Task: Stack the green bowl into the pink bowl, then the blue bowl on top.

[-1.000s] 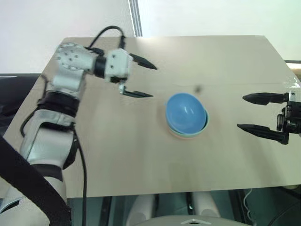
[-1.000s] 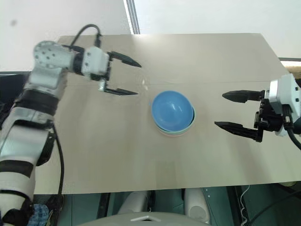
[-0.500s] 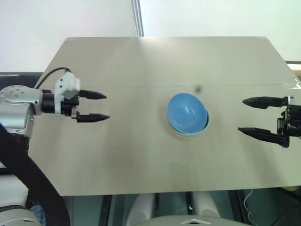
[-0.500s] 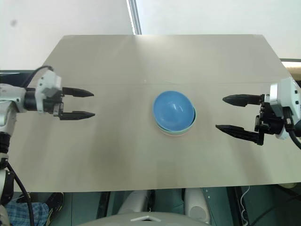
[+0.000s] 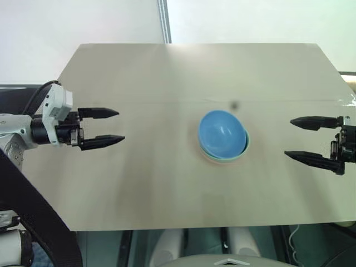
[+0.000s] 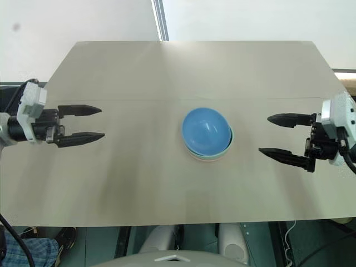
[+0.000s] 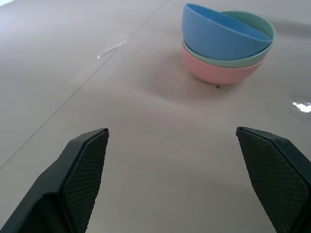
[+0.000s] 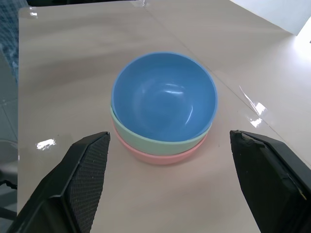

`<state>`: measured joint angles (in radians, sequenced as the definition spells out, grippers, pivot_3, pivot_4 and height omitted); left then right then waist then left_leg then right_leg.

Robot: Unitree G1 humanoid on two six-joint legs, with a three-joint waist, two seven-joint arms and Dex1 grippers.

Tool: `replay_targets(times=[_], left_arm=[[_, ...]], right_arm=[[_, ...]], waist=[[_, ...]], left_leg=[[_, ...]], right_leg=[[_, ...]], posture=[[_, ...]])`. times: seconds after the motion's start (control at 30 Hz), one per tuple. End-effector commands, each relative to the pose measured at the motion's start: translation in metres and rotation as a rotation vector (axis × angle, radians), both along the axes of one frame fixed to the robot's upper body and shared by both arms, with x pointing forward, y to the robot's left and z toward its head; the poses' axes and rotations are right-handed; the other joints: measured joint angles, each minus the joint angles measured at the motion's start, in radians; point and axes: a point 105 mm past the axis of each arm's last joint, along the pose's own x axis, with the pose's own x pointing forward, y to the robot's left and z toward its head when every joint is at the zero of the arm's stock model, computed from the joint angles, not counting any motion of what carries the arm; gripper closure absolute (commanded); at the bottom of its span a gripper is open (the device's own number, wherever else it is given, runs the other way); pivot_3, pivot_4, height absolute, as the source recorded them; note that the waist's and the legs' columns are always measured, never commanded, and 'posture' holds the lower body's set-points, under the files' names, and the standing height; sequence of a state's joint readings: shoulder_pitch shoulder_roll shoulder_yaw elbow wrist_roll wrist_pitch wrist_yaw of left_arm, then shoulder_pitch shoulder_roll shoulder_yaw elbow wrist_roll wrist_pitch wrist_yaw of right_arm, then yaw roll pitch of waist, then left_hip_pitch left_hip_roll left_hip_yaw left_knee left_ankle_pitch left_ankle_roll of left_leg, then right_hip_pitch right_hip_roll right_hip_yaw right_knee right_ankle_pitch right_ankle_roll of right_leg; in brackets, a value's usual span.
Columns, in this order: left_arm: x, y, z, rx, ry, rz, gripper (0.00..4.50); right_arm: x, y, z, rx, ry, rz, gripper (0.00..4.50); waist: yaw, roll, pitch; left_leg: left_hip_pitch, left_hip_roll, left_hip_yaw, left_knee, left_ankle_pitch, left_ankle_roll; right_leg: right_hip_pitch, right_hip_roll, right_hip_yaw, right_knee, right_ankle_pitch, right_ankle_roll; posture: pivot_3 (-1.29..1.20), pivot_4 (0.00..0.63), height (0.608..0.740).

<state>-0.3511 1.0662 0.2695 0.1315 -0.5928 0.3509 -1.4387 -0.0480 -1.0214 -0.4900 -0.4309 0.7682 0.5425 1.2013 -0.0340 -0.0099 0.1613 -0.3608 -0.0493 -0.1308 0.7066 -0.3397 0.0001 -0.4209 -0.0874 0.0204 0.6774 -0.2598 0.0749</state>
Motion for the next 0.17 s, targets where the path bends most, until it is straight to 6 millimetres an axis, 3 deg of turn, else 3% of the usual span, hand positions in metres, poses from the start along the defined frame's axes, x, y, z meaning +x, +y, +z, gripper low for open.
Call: replay_targets(times=[0.03,0.17], left_arm=[[-0.0050,-0.0043,0.0145,-0.015,-0.063,-0.019,0.06],[-0.0063,-0.0082,0.0155,-0.015,-0.073,-0.032,0.06]], right_arm=[[-0.0025,-0.0034,0.0114,-0.008,-0.062,-0.009,0.19],[-0.0021,-0.0042,0.0116,-0.009,-0.064,-0.014,0.19]], waist=[[0.000,0.000,0.000],[0.000,0.000,0.000]], left_leg=[[0.000,0.000,0.000,0.000,0.000,0.000],[0.000,0.000,0.000,-0.001,0.000,0.000]], right_leg=[[0.000,0.000,0.000,0.000,0.000,0.000],[0.000,0.000,0.001,0.000,0.000,0.000]], posture=[[0.00,0.150,0.740],[0.00,0.150,0.740]])
